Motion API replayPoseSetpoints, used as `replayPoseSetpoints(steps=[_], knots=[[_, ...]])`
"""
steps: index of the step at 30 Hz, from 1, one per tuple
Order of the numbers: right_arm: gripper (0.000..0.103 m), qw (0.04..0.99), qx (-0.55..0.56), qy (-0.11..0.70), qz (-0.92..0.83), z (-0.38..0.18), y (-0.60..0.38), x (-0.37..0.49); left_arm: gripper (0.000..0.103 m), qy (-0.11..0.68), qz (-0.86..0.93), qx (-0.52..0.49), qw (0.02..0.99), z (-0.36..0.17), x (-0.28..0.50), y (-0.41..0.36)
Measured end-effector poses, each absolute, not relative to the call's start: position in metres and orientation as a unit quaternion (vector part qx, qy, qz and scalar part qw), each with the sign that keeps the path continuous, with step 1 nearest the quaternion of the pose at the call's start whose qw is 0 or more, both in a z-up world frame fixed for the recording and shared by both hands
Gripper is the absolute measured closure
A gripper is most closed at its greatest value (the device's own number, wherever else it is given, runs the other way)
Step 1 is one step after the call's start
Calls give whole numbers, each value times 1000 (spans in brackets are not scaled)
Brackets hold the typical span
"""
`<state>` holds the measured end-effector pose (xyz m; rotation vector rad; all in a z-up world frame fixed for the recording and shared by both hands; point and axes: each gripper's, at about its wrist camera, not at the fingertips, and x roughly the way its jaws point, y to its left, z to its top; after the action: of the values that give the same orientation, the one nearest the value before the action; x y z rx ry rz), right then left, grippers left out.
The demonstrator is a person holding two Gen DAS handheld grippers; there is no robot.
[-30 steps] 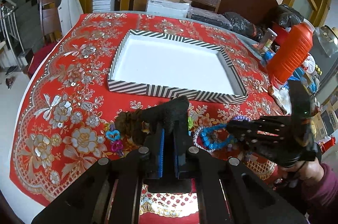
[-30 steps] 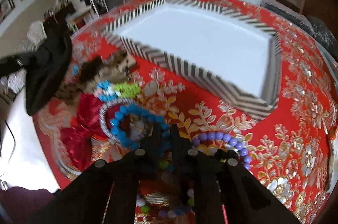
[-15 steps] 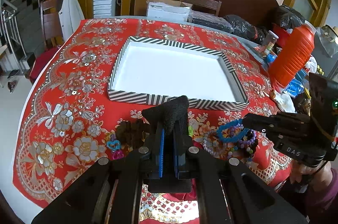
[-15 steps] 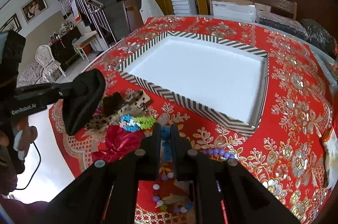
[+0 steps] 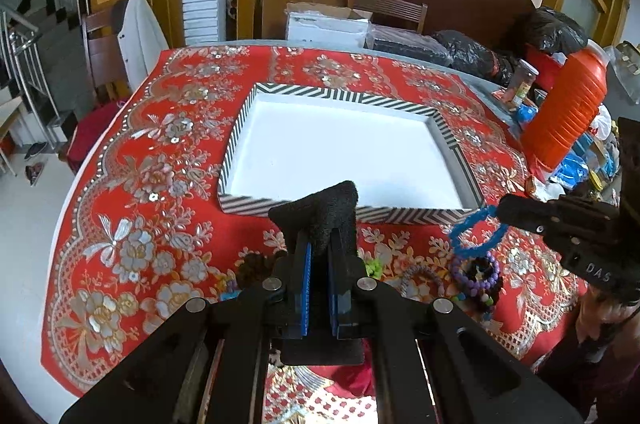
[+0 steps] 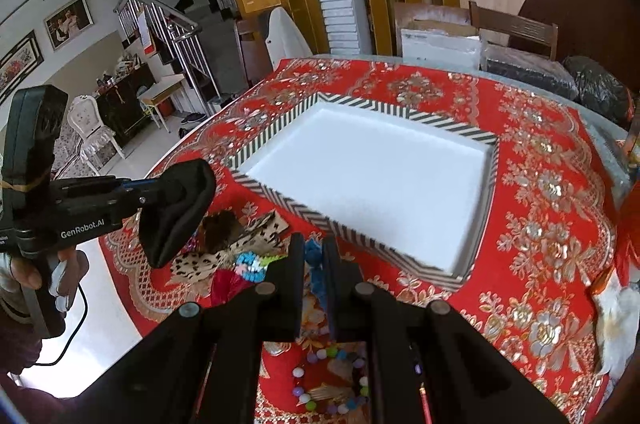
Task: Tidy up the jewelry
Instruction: 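Carry both items into the white tray and open both tools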
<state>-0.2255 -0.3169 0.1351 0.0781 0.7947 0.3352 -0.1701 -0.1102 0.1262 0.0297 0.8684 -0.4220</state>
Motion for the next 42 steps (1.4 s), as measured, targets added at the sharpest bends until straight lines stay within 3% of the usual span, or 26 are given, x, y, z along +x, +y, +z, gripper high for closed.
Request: replayPoseSetpoints(steps=[18, 29, 36, 40, 42], knots=[[94, 910, 52, 397, 112, 132, -343, -157, 100, 430, -194, 26, 881, 119, -75, -120], [94, 882, 91, 457, 69, 74, -371, -115, 100, 474, -175, 12, 863, 66, 2, -137], [94, 866, 74, 493, 43, 46, -390, -116, 97, 492, -161, 8, 855, 46, 9, -136], [84, 867, 67, 491, 45, 43, -394, -118, 83, 489, -151, 22, 859, 44, 1, -134], [72, 870, 70, 485, 52, 43, -395, -120, 80, 493, -147, 28, 857, 40, -2, -133]])
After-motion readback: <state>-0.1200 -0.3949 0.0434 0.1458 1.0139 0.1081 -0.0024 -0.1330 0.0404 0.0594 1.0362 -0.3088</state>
